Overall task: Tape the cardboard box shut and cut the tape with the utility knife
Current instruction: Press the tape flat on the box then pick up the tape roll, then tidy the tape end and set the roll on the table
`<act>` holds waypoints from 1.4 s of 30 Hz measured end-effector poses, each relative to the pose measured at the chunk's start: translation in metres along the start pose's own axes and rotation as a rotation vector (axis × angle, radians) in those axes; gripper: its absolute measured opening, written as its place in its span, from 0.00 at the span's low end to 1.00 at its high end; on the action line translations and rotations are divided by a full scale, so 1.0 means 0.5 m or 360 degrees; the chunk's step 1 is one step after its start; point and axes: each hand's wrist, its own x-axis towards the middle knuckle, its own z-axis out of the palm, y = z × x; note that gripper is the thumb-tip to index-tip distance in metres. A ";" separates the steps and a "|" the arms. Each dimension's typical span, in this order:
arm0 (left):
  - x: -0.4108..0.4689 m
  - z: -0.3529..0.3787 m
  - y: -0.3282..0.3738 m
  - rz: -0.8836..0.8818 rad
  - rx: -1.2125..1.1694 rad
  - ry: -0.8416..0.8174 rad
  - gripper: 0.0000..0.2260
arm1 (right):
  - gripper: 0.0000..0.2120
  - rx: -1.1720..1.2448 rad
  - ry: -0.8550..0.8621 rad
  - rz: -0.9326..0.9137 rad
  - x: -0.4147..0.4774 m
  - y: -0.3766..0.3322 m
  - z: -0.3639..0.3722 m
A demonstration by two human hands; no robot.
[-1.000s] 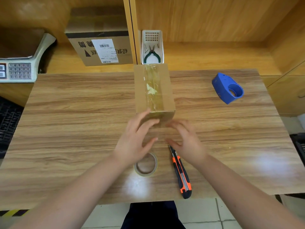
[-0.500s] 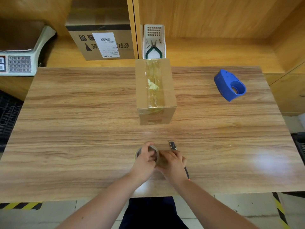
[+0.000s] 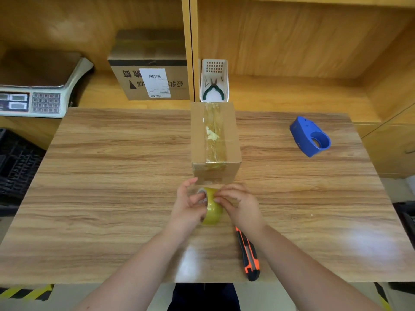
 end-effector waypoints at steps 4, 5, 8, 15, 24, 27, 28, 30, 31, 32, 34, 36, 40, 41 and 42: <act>-0.001 -0.004 0.068 0.0040 -0.0136 -0.0086 0.34 | 0.03 -0.0156 -0.0038 -0.0205 0.063 -0.070 -0.048; 0.000 -0.006 0.092 0.0067 -0.0151 -0.0099 0.33 | 0.02 -0.0194 -0.0048 -0.0270 0.084 -0.092 -0.059; -0.001 -0.005 0.163 0.0172 -0.0073 -0.0158 0.29 | 0.01 -0.0264 -0.0073 -0.0350 0.146 -0.153 -0.092; -0.023 0.006 0.321 0.0732 0.0908 -0.0002 0.30 | 0.03 -0.0317 -0.0032 -0.0535 0.230 -0.310 -0.177; -0.083 0.051 0.542 0.1263 0.1178 -0.0214 0.39 | 0.04 -0.0370 0.0326 -0.0709 0.296 -0.511 -0.304; -0.113 0.078 0.600 0.1268 0.1046 -0.0148 0.34 | 0.06 -0.0475 0.0378 -0.0698 0.313 -0.570 -0.347; -0.122 0.087 0.616 0.1266 0.1002 -0.0137 0.33 | 0.07 -0.0493 0.0374 -0.0701 0.318 -0.589 -0.359; -0.131 0.103 0.645 0.1225 0.0953 -0.0110 0.33 | 0.08 -0.0520 0.0385 -0.0702 0.325 -0.623 -0.384; -0.135 0.112 0.656 0.1171 0.0941 -0.0089 0.33 | 0.08 -0.0535 0.0395 -0.0699 0.328 -0.634 -0.395; -0.142 0.121 0.668 0.1098 0.0926 -0.0081 0.35 | 0.06 -0.0551 0.0411 -0.0705 0.329 -0.646 -0.408; -0.150 0.137 0.685 0.0846 0.0909 -0.0083 0.42 | 0.05 -0.0550 0.0428 -0.0726 0.326 -0.664 -0.433; -0.154 0.146 0.691 0.0510 0.0865 -0.0195 0.49 | 0.05 -0.0500 0.0465 -0.0764 0.318 -0.681 -0.455; -0.173 0.148 0.680 0.0040 0.0781 -0.0558 0.42 | 0.07 -0.0500 0.0408 -0.0794 0.287 -0.704 -0.465; -0.176 0.147 0.678 0.0030 0.0783 -0.0589 0.42 | 0.07 -0.0497 0.0392 -0.0775 0.281 -0.704 -0.465; -0.179 0.146 0.677 0.0064 0.0797 -0.0585 0.42 | 0.07 -0.0477 0.0385 -0.0750 0.276 -0.704 -0.466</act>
